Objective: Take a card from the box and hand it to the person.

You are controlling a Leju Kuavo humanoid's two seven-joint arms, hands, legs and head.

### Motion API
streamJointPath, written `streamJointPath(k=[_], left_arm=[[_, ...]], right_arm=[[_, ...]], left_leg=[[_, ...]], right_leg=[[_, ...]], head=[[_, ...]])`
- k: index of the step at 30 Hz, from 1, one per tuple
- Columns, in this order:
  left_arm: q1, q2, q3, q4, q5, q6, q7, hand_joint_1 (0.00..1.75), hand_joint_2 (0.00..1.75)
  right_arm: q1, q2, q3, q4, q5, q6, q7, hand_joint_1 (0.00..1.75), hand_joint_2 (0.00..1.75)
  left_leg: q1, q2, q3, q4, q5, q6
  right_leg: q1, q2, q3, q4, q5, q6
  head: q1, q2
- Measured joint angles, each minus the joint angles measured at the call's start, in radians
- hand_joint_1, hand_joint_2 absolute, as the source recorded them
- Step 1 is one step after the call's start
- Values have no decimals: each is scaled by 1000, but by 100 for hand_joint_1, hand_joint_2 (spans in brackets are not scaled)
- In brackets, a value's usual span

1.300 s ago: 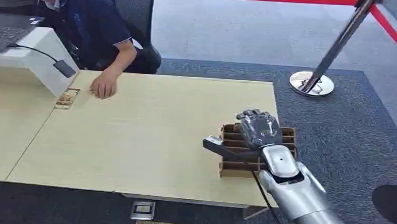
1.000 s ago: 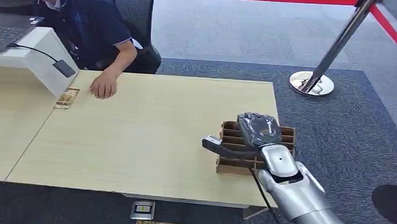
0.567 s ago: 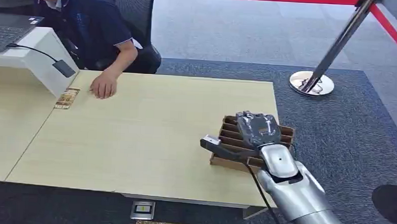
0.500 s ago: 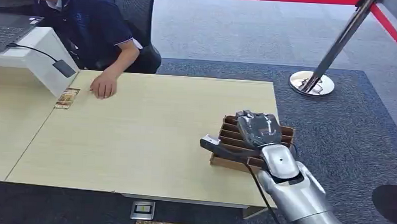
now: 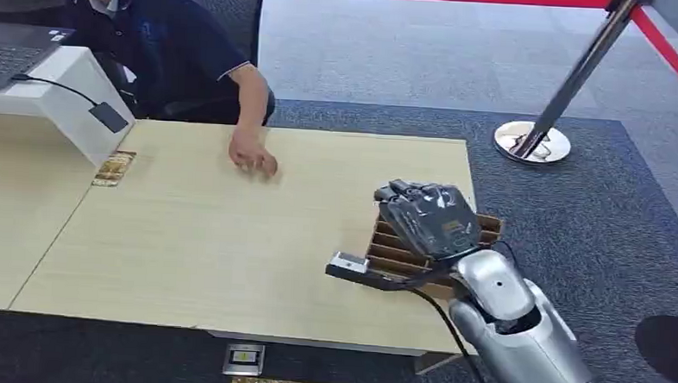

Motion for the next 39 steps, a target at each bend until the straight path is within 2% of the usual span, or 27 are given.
streamJointPath(k=[3, 7, 16, 21, 26, 33, 39], left_arm=[[0, 0, 0, 0, -7, -3, 0, 0, 0], [-2, 0, -2, 0, -21, -6, 0, 0, 0], [-8, 0, -9, 0, -39, -12, 11, 0, 0], [-9, 0, -13, 0, -53, -11, 14, 0, 0], [-9, 0, -23, 0, -58, -11, 7, 0, 0], [-9, 0, -24, 0, -56, -3, 8, 0, 0], [-9, 0, -24, 4, -56, -3, 10, 0, 0]], right_arm=[[-39, 0, 60, 6, -1, 0, -35, 175, 175], [-114, 19, 135, 92, 11, -67, -49, 175, 175], [-259, 159, 230, 442, 0, -216, -87, 175, 175], [-305, 240, 243, 615, -21, -239, -80, 175, 175], [-337, 295, 244, 753, -42, -259, -73, 175, 175], [-360, 340, 243, 874, -51, -281, -59, 175, 175], [-366, 351, 241, 915, -40, -299, -51, 175, 175]], left_leg=[[0, 0, 0, 0, 0, 0], [0, 0, 0, 0, 0, 0], [1, 0, 0, 0, 0, 0], [1, 0, -1, 0, 0, 0], [1, 0, 0, 0, 0, 0], [1, 0, 0, 0, 0, 0], [1, 0, 0, 0, 0, 0]], right_leg=[[0, 0, 0, 0, 0, 0], [0, 0, 0, 0, 0, 0], [1, 0, 0, 1, 0, 0], [1, 0, 0, 1, 0, 0], [1, 0, 0, 0, 0, 0], [1, 0, 0, 0, 0, 0], [1, 0, 0, 0, 0, 0]], head=[[0, 0], [0, 0], [0, 0], [0, 0], [0, 0], [0, 0], [0, 0]])
